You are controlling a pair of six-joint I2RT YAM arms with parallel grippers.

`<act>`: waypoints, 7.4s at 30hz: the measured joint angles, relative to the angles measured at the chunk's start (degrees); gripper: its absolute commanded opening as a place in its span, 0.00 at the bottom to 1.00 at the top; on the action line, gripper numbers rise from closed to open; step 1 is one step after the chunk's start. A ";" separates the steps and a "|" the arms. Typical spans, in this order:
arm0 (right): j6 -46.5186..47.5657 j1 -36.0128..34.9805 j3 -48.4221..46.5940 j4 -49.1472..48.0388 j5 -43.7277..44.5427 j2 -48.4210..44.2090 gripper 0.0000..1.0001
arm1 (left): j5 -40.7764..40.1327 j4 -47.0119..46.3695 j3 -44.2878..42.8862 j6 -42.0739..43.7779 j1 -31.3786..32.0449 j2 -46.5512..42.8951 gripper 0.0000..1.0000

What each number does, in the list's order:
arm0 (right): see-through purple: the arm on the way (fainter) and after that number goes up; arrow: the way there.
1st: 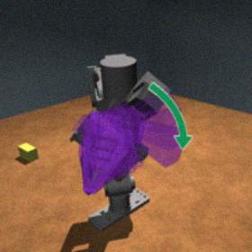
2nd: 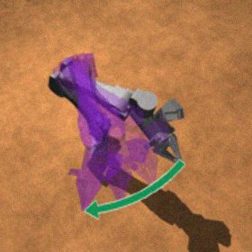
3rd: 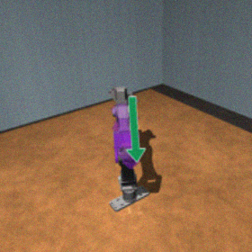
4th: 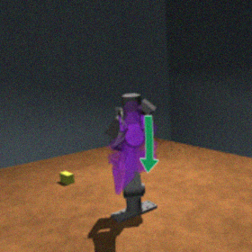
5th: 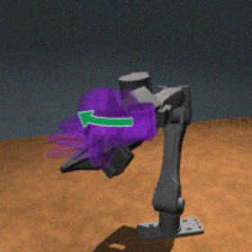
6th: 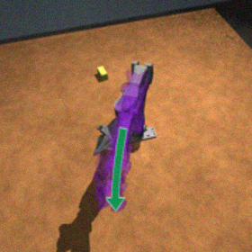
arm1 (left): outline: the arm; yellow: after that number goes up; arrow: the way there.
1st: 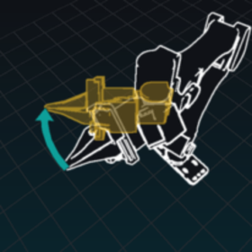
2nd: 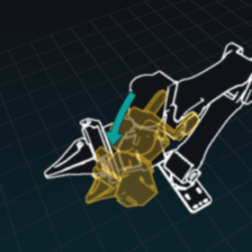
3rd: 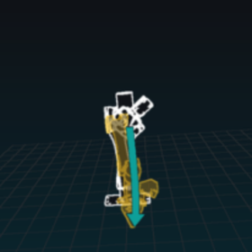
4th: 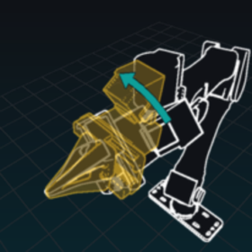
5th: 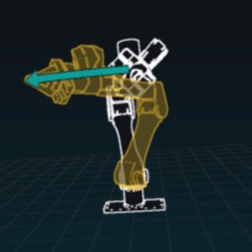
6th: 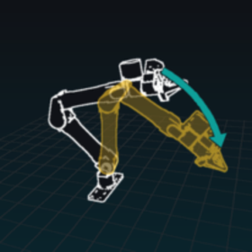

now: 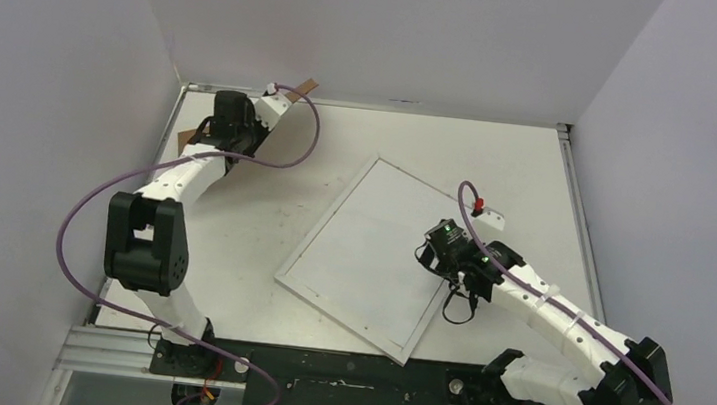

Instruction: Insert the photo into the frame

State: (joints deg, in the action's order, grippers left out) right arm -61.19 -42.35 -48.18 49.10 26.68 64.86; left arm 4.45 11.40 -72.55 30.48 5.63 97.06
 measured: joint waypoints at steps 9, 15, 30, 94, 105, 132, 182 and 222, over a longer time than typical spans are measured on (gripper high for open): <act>0.31 5.79 4.59 -3.43 -3.21 -0.55 0.93 | -4.00 -1.75 0.83 1.33 3.80 3.67 0.00; 0.96 8.15 6.21 -5.60 -4.31 -0.48 0.93 | -6.38 -1.95 -0.87 1.36 6.43 7.50 0.08; 4.42 13.51 6.21 -9.57 -7.26 -0.22 0.93 | -8.09 -1.29 1.99 1.31 7.28 5.95 0.00; 4.55 15.43 9.79 -11.15 -11.76 -1.81 0.93 | 10.29 28.24 11.21 -18.14 19.52 -2.29 0.62; 3.45 15.43 10.88 -12.31 -13.11 -1.81 0.93 | 8.83 28.13 11.23 -18.05 20.81 0.00 0.52; 2.62 15.69 12.37 -13.49 -14.75 -1.81 0.92 | 9.16 27.98 11.32 -17.99 21.00 0.31 0.11; 4.57 19.06 14.62 -14.91 -17.73 0.76 0.71 | 16.11 29.68 11.47 -22.80 16.46 -2.34 0.40; 4.22 19.02 13.42 -18.62 -19.39 6.21 0.54 | 18.36 34.99 2.75 -22.32 14.88 -2.69 0.40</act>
State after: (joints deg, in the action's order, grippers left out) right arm -56.97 -23.33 -34.76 30.48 7.29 71.07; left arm 22.81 46.39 -69.80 8.16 20.51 94.37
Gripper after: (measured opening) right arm 0.562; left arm 0.402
